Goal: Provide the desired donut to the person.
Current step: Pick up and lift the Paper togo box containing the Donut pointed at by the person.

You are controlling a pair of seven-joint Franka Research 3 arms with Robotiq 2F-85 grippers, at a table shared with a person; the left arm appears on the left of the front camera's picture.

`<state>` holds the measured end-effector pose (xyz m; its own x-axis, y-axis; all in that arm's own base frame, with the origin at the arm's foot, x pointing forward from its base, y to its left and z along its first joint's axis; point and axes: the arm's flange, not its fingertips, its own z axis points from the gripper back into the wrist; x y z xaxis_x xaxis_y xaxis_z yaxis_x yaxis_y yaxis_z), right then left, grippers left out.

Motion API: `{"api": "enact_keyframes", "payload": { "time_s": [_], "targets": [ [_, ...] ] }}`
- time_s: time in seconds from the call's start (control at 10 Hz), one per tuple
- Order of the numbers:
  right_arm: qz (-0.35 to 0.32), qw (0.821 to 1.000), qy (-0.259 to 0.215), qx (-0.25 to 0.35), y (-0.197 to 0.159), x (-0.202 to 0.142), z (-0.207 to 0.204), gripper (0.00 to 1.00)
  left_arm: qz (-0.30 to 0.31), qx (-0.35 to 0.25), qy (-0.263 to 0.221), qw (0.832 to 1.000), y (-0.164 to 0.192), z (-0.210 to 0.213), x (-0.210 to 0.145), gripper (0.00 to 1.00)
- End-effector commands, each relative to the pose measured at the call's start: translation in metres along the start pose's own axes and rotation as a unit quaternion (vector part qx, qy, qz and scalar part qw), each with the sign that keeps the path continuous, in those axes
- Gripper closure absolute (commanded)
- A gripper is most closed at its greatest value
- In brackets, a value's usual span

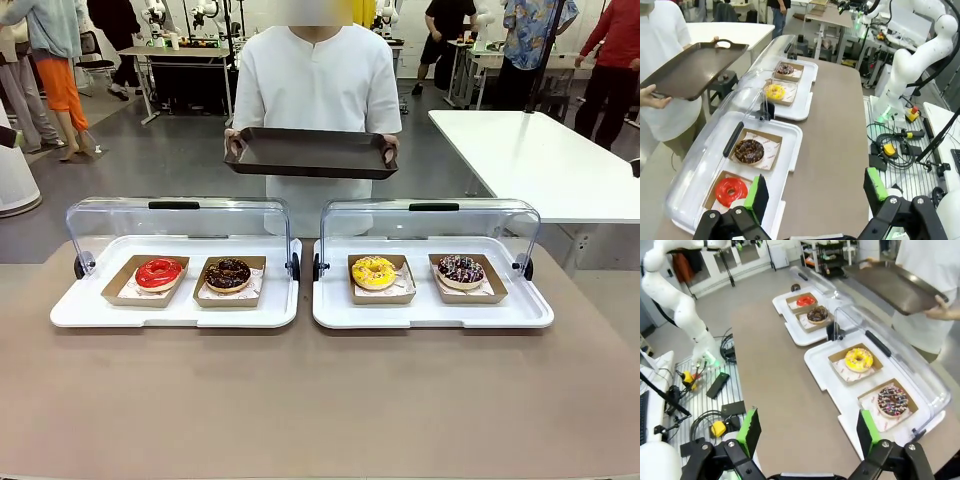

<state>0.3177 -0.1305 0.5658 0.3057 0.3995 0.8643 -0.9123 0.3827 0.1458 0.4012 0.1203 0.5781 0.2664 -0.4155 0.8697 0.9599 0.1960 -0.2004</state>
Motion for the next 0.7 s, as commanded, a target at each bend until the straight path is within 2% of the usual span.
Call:
{"api": "enact_keyframes", "payload": {
  "time_s": [0.0, 0.2, 0.6],
  "targets": [
    [0.006, 1.0, 0.027, -0.001, -0.001, 0.0, 0.0, 0.0, -0.023, 0.021, 0.044, 0.999, -0.009, 0.004, -0.003, 0.0],
    [0.001, 0.999, 0.036, 0.001, 0.0, -0.002, -0.001, 0.0, -0.03, 0.032, 0.075, 0.996, -0.014, 0.011, -0.009, 0.0],
    [0.005, 0.999, 0.043, 0.01, 0.0, -0.002, -0.005, 0.0, -0.047, 0.061, 0.095, 0.992, -0.02, 0.02, -0.021, 0.0]
  ]
}}
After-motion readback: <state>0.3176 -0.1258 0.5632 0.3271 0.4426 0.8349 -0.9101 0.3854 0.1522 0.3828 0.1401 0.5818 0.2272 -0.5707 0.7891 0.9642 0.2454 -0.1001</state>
